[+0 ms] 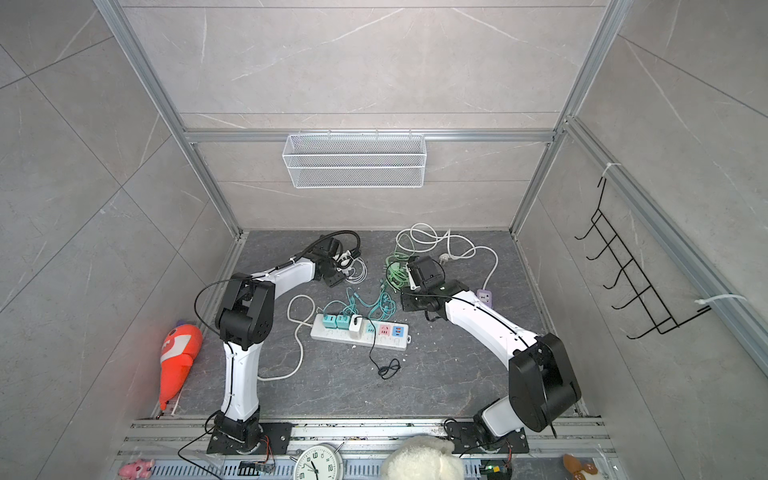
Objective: Insert the plug
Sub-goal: 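Grasp the square white charger with the left gripper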
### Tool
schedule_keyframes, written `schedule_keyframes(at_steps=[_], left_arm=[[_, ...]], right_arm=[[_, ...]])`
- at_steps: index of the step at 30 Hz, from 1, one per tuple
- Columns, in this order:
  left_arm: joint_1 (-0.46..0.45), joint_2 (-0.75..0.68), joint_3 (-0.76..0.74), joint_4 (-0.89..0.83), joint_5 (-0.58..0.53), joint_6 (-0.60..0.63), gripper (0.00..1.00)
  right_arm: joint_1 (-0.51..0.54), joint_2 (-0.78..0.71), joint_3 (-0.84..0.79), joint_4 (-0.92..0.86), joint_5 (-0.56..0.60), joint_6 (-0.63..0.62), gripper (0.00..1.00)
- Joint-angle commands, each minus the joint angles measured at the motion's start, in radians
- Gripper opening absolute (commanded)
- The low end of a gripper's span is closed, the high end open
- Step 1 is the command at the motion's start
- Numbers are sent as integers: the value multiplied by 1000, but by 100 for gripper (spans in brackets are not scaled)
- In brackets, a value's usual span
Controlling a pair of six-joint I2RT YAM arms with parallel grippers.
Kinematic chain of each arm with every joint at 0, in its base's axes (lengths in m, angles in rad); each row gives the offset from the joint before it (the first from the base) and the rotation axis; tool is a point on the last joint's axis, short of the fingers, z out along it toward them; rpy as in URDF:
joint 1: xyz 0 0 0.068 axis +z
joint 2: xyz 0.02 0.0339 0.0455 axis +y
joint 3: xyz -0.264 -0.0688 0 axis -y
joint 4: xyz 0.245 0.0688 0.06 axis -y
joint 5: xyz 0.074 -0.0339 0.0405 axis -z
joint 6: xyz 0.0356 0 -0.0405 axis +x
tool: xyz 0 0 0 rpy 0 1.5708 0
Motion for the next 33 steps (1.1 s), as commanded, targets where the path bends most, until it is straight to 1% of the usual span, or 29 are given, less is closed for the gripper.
schedule_keyframes(at_steps=[1,10,12,15,19,24,30,33], left_arm=[[-4,25,49,-14,29,20,69],[-4,71,107,-95,63,22,68],[-2,79,119,-108,74,20,66],[-2,103,169,-174,96,7,60],[-2,124,203,-232,108,-8,56],[-2,131,205,-265,110,-24,55],[-2,130,207,-293,103,-51,32],[1,98,204,-298,119,-86,27]], right_arm=[[-4,12,17,-3,0,11,42],[-9,-8,10,-16,9,8,42],[-9,-13,11,-19,9,6,42],[-10,-19,9,-22,12,8,42],[-11,-28,5,-23,15,9,41],[-11,-34,3,-23,15,8,41],[-12,-35,9,-24,8,8,41],[-13,-39,10,-21,1,9,41]])
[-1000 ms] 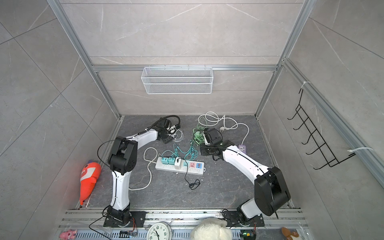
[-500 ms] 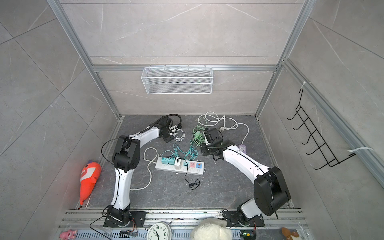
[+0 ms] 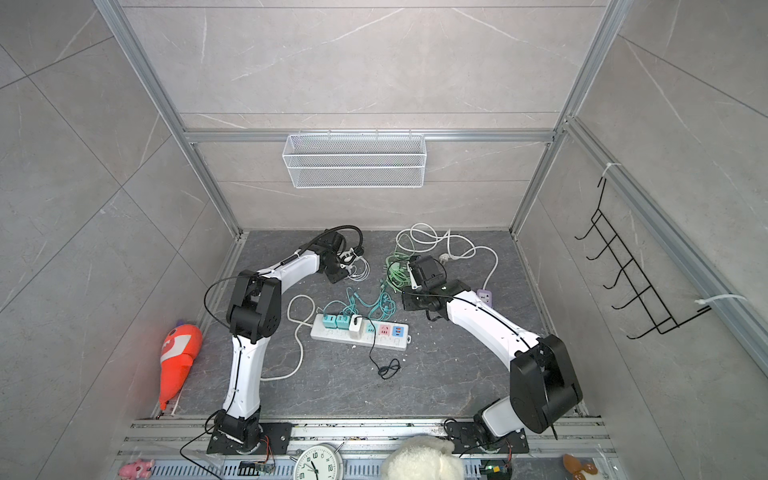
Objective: Insert the plug
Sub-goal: 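Grasp the square white charger with the left gripper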
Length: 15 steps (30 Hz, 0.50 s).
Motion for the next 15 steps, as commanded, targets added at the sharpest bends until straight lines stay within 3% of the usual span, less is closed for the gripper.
schedule_keyframes(at_steps=[1,8,15], left_arm=[[2,-30,-3,-105,54,-55,25],[2,-167,-57,-51,169,-147,21],[-2,-304,-108,-1,100,-243,21]], right_arm=[[-5,-29,11,-15,0,10,41],[-3,-24,23,-11,-17,14,41],[-4,-24,37,-10,-21,16,41]])
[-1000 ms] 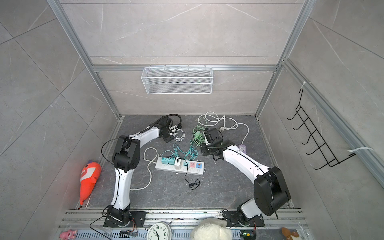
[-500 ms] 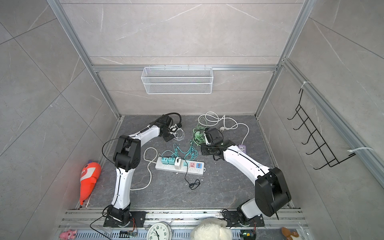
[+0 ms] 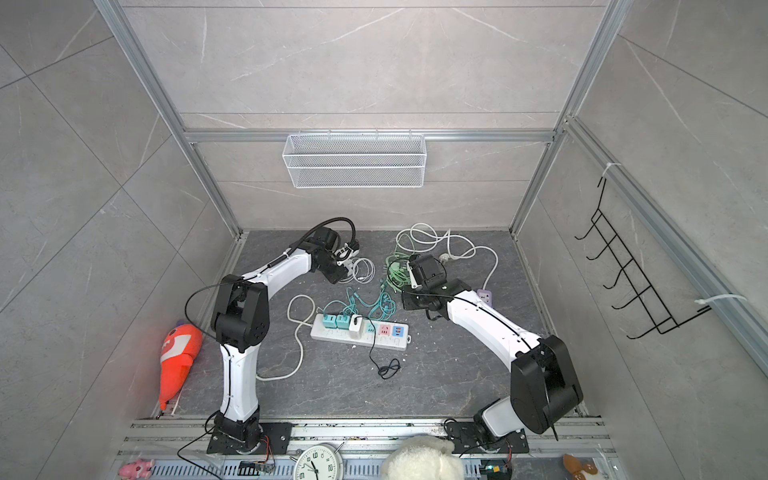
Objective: Insert the plug
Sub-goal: 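Grasp the square white charger with the left gripper, then lift the square white charger with its cable using the left gripper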
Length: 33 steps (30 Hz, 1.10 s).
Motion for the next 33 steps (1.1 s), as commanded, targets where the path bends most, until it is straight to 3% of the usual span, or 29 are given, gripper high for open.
schedule_keyframes(at_steps=[1,6,14,19,33], left_arm=[[-3,-141,-28,57,-36,-73,21],[-3,-254,-155,194,-134,-116,21],[-5,-404,-352,511,-29,-218,21],[-6,-477,-410,694,-44,-251,21],[-4,-525,-250,733,-174,-163,18]], right_arm=[[-4,-22,34,-10,-10,16,41],[-6,-24,30,-4,-10,21,41],[-12,-57,31,-4,-26,25,42],[-26,-100,50,-26,-68,18,42],[-42,-166,128,-96,-96,0,43]])
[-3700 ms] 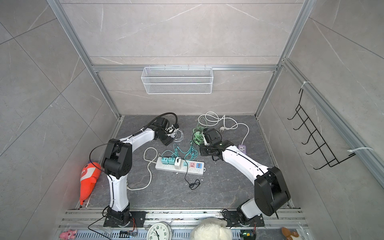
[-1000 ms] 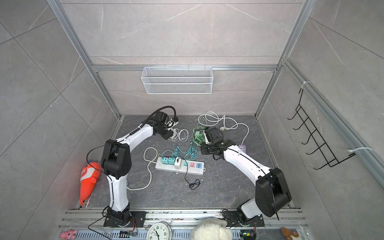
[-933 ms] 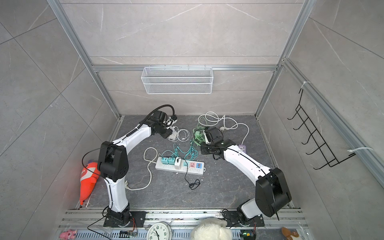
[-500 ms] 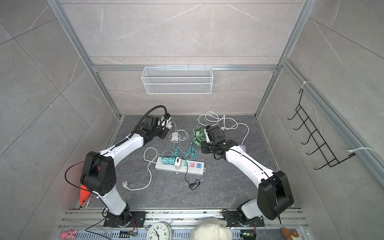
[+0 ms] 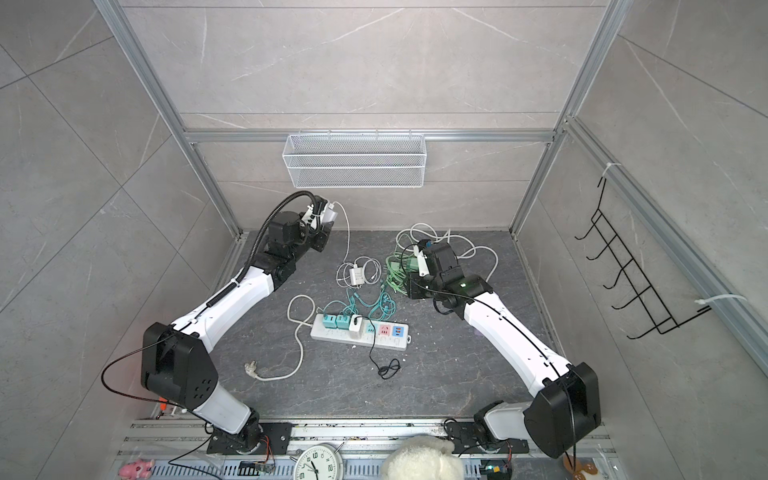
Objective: Insert the plug
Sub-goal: 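Lift the square white charger with its cable using the left gripper, then carry the white charger toward the right gripper while right gripper approaches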
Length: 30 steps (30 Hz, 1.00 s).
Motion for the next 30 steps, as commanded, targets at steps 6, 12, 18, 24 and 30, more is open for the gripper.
schedule_keyframes(at_steps=[6,12,18,24,30], left_arm=[[-2,-60,110,105,-3,-18,18],[-4,-78,158,53,77,-47,18],[-6,-154,25,94,200,-141,18],[-50,-213,-172,269,377,-248,17],[-174,-176,-320,505,389,-238,17]], right_arm=[[-5,-43,49,-43,-21,-12,43],[-8,-49,54,-44,-25,-9,43],[-18,-89,70,-78,-47,5,43],[-65,-106,100,-137,-173,30,44],[-140,-111,128,-146,-333,50,44]])
